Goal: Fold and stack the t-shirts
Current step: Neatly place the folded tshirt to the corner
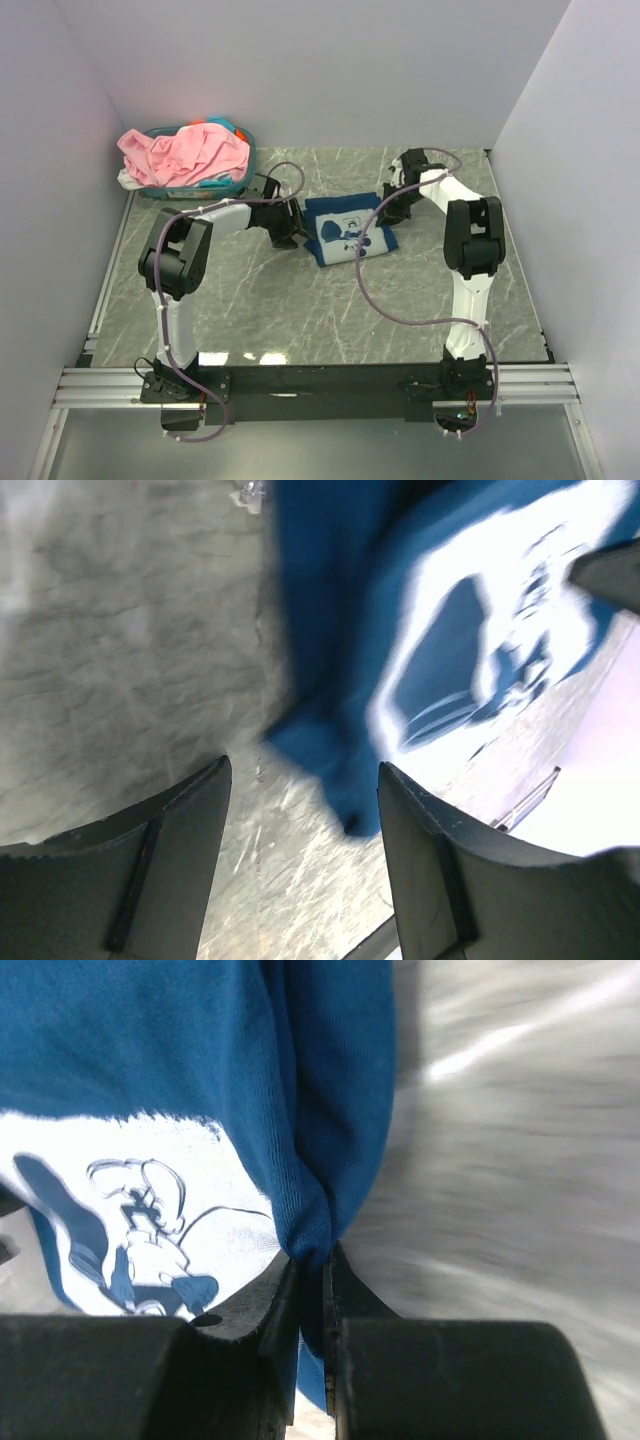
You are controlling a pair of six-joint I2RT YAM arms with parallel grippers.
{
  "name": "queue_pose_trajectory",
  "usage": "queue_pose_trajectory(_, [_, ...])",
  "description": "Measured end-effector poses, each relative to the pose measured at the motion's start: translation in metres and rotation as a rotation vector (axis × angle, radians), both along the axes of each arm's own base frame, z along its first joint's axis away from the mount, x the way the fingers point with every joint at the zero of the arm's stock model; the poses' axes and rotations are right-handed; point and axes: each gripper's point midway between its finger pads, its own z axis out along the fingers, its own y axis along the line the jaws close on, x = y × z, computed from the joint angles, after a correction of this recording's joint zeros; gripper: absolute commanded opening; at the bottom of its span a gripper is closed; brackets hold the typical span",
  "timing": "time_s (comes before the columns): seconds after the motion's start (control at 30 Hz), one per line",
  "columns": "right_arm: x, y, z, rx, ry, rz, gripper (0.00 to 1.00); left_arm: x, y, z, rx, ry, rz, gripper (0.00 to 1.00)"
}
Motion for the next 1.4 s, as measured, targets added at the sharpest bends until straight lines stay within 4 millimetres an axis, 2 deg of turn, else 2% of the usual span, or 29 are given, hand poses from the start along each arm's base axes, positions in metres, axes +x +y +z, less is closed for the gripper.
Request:
queue_pose_trajectory(0.2, [0.028,-0.057,0.016,-0.139,-0.063,-0.098,0.0,0.0,0.007,0.003,0.036,-0.015,0.007,0.65])
queue_pose_trajectory(0.37, [0.046,-0.113,0.028,-0.237,-0.088,-0.213,0.0,0.002,0.008,0.025,0.025,-0.068,0.006,0.65])
queue_pose_trajectory(0.53, [0.058,-0.164,0.029,-0.344,-0.088,-0.306,0.0,0.004,0.009,0.038,0.025,-0.111,-0.001,0.65])
queue_pose_trajectory(0.73, [0.078,-0.217,0.027,-0.486,-0.093,-0.396,0.0,0.0,0.012,0.035,0.042,-0.092,0.001,0.65])
queue_pose_trajectory(1.0, [0.094,-0.271,0.035,-0.662,-0.121,-0.491,0.0,-0.003,0.015,0.031,0.061,-0.075,0.009,0.65])
queue_pose_trajectory(1.17, [0.093,-0.299,0.045,-0.748,-0.134,-0.545,0.0,-0.004,0.017,0.029,0.074,-0.064,0.016,0.65])
queue_pose_trajectory(1.4, [0.101,-0.324,0.058,-0.823,-0.18,-0.607,0.0,-0.006,0.02,0.026,0.084,-0.054,0.023,0.65])
